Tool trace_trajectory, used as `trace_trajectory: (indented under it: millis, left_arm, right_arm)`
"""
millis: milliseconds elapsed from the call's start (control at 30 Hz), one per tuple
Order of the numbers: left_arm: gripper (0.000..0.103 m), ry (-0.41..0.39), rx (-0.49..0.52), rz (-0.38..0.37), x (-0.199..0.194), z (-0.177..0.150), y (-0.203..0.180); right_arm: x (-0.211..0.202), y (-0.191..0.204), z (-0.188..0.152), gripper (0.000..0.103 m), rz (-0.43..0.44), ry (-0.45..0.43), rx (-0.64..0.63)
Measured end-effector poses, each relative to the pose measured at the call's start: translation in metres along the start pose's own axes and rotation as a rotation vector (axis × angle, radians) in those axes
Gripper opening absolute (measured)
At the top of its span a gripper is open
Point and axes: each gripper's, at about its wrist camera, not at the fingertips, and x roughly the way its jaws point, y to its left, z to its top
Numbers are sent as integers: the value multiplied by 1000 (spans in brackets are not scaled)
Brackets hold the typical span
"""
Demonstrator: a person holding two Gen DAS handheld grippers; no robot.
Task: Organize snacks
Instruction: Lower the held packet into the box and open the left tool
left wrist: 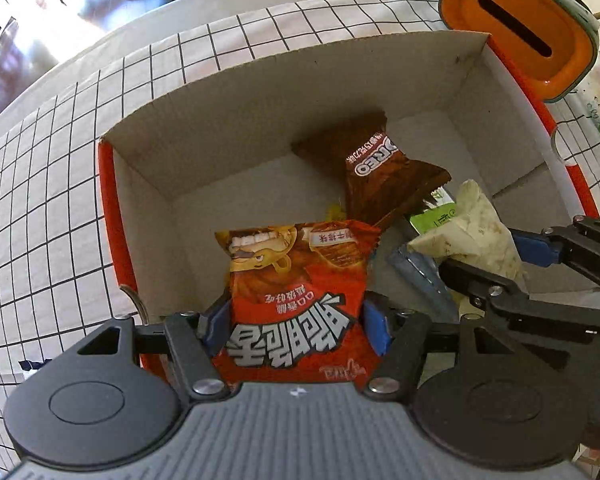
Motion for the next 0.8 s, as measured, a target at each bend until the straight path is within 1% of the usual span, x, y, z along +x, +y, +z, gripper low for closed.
trace_trajectory:
  millis: [167,367,633,733,800]
  left_arm:
    - [66,-44,2,-13,-8,-4,-1]
    - [66,-109,-8,-38,-29,-15,5]
    - [67,-202,-3,-50,-59,-33,12]
    - [67,-243,5,-45,-73,-41,15]
    - [70,-265,9,-49,-81,-47,18]
  right_arm:
    - [-7,-3,0,41,3,-16,20]
    - [-30,-2,-2,49,25,-62,30]
    - [-60,11,-6,57,47,-124,26]
    - [-71,18,-7,64,50,-147,18]
    - [-77,21,-7,65,58,-160,13]
